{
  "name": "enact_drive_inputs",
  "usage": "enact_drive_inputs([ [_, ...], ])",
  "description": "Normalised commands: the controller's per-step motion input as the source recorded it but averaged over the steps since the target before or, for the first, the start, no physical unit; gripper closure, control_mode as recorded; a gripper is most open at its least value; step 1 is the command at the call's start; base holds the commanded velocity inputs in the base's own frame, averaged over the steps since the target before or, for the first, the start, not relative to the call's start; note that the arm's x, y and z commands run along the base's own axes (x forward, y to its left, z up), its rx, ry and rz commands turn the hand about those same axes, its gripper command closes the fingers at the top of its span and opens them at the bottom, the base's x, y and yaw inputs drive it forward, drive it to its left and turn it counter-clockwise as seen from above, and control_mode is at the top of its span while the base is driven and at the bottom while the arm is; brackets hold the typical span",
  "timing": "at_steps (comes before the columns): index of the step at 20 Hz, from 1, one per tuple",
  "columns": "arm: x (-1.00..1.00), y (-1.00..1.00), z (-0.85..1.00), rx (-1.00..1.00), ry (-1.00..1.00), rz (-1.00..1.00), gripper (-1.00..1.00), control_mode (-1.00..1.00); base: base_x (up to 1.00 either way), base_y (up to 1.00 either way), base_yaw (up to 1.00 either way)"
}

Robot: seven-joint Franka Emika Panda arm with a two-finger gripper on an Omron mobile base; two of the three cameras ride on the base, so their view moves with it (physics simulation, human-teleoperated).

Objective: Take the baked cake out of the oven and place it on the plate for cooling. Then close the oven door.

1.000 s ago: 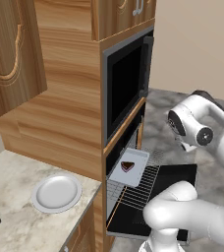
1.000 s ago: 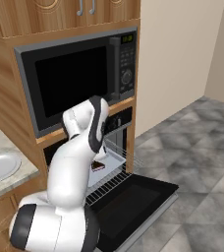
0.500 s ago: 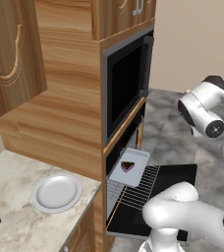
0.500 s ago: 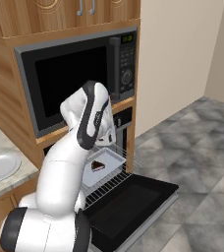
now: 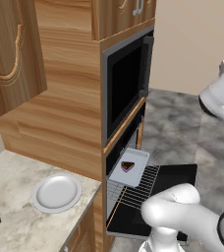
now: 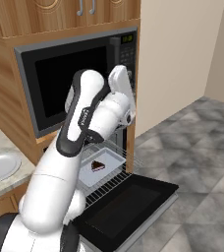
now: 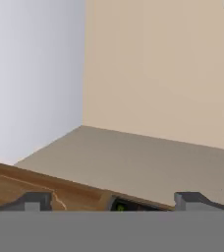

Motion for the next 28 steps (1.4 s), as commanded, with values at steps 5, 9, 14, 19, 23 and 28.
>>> enact_drive_inputs([
  [5,-0.55,-0.36,0.52,-0.29,-0.82,0.00,-1.00,-1.00,0.00,0.00,0.00],
  [9,-0.70,-0.10,0.15,-0.42,-0.83,0.00,-1.00,-1.00,0.00,0.00,0.00],
  [14,-0.52,0.03,-0.12,-0.72,-0.63,0.00,-1.00,-1.00,0.00,0.00,0.00],
  [19,-0.05,0.26,-0.43,-0.92,-0.27,0.00,-1.00,-1.00,0.00,0.00,0.00],
  [23,0.04,0.11,-0.35,-0.94,-0.15,0.00,-1.00,-1.00,0.00,0.00,0.00],
  [28,0.01,-0.29,-0.37,-0.79,0.00,0.00,-1.00,-1.00,0.00,0.00,0.00],
])
